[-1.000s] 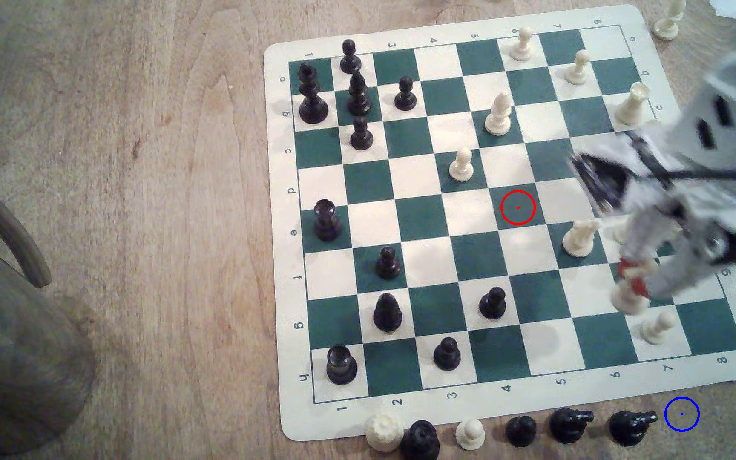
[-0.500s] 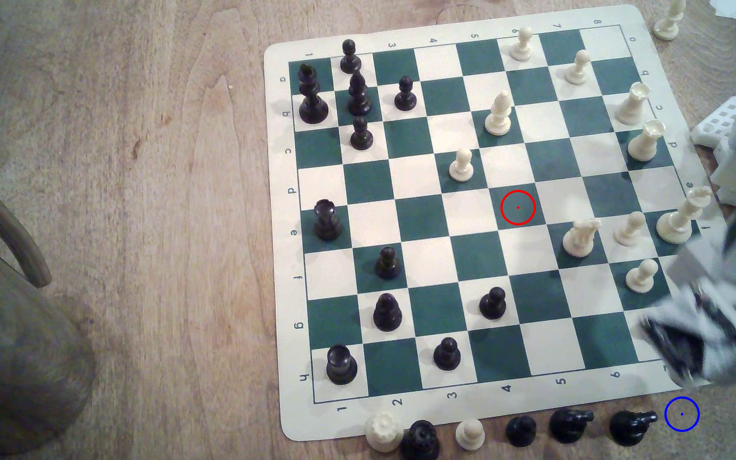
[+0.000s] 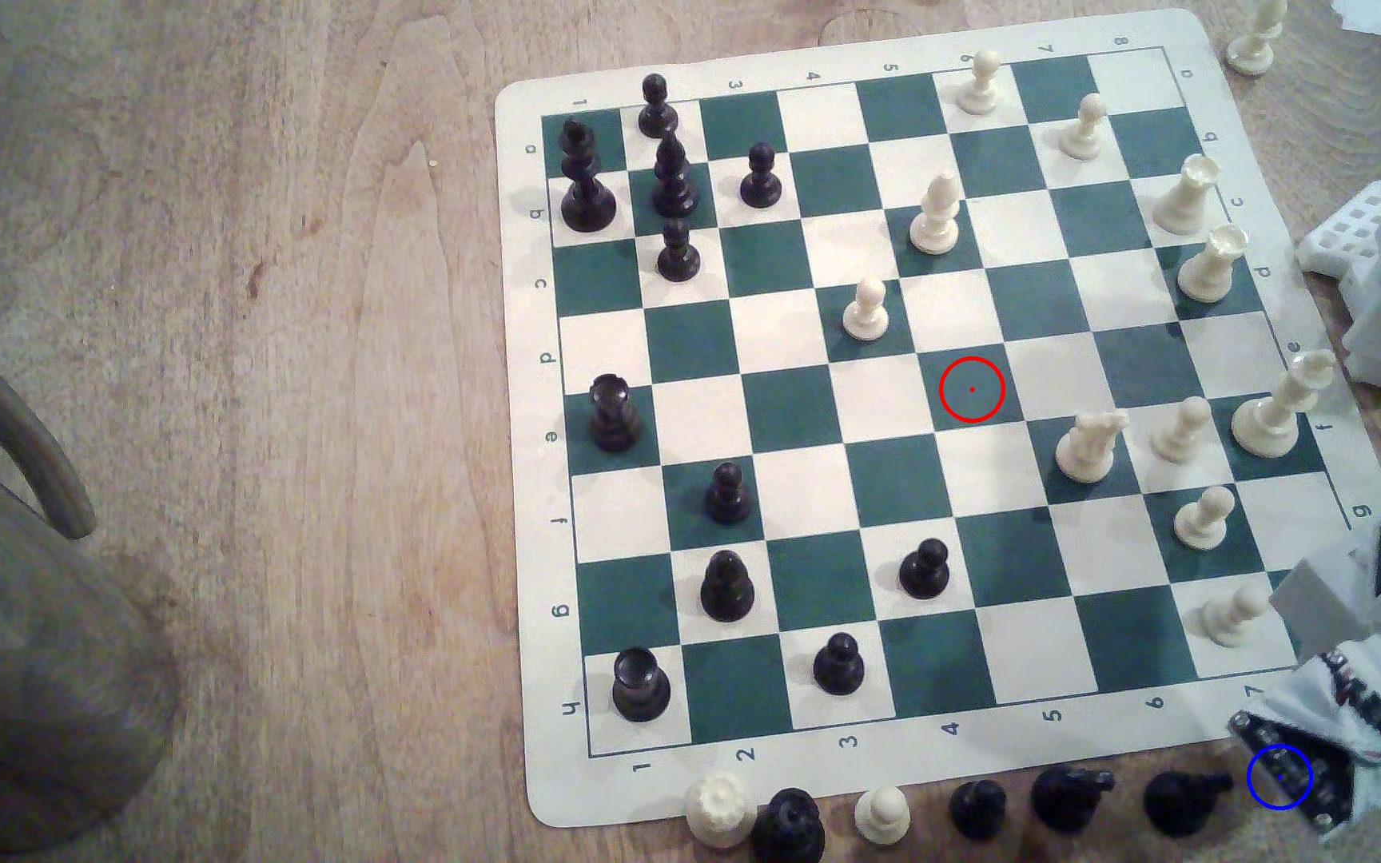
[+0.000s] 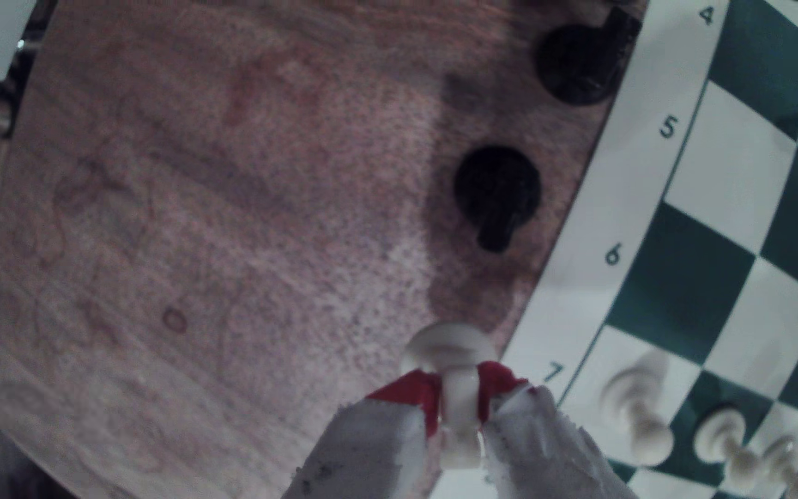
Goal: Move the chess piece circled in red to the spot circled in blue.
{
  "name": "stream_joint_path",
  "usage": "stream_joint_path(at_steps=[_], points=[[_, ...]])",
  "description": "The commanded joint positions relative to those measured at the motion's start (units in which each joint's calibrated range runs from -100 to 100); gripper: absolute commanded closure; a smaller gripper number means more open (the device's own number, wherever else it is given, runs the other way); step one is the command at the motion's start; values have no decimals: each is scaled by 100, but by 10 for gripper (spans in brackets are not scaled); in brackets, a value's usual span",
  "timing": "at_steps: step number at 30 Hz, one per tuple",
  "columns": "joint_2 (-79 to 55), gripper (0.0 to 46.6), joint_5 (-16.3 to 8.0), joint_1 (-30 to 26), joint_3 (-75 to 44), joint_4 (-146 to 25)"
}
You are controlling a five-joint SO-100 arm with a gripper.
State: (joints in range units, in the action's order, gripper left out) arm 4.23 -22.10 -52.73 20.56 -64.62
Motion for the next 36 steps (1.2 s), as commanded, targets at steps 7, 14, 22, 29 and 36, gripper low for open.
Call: stream_joint_path(at_steps=[7, 14, 22, 29, 36], points=[[-262, 464, 59, 201, -188, 164], [-279, 464, 44, 193, -188, 164], [-406, 464, 39, 114, -270, 271], [-440, 464, 39, 91, -306, 279], [-440, 464, 39, 52, -343, 320]])
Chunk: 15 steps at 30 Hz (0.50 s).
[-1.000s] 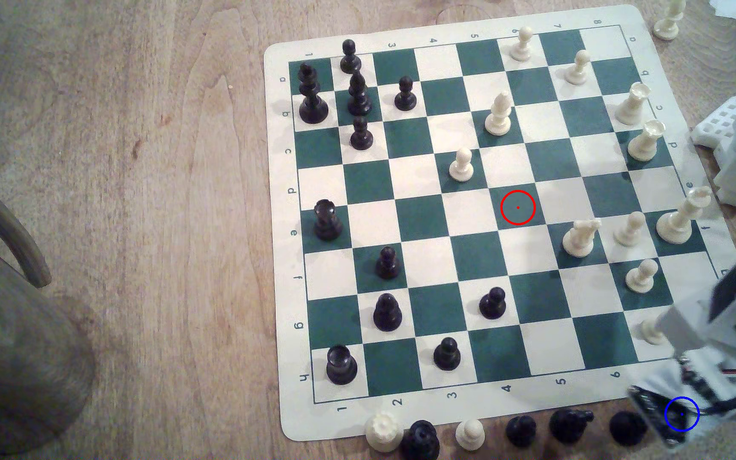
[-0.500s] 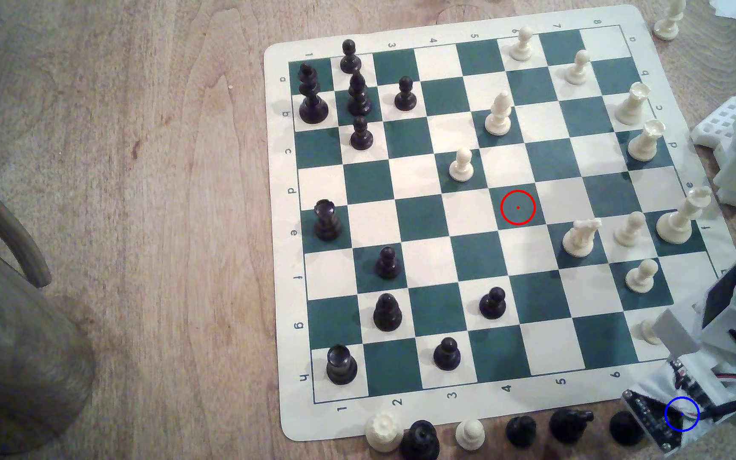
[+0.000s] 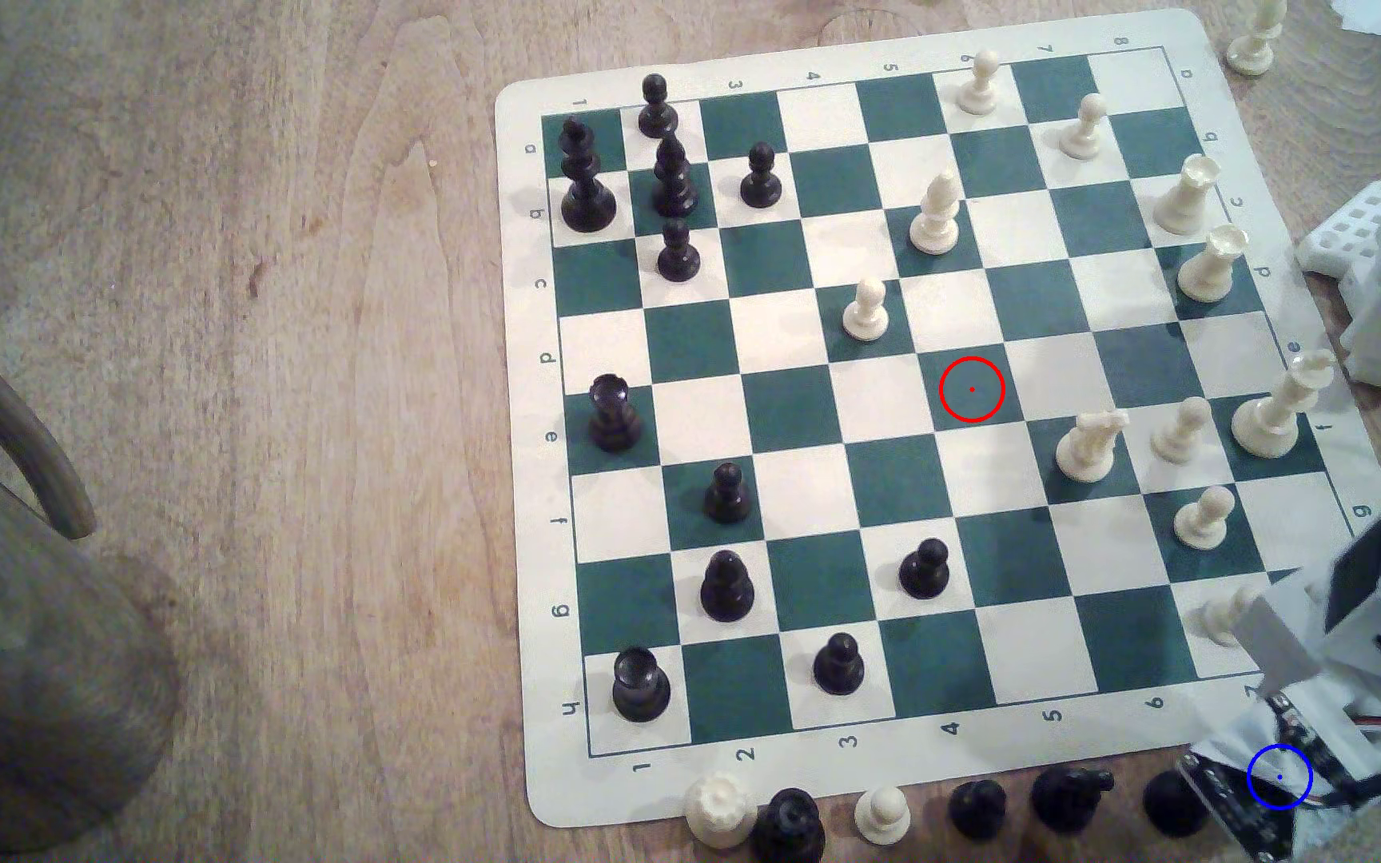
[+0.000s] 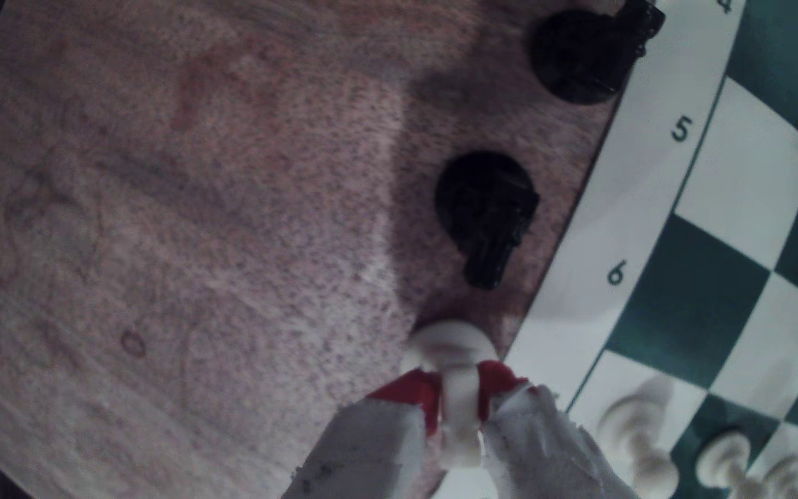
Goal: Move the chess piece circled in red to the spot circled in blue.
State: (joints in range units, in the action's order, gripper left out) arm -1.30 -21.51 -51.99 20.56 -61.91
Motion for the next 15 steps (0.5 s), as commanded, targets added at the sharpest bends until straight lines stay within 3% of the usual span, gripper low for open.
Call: stream_joint_path(at_steps=[1, 6, 9, 10, 11, 15], points=[[113, 462, -20, -6, -343, 57], [96, 426, -24, 25, -343, 81], [87, 336, 20, 41, -343, 81], [87, 249, 93, 41, -315, 57], [113, 223, 151, 41, -279, 32], [147, 198, 195, 33, -270, -17]])
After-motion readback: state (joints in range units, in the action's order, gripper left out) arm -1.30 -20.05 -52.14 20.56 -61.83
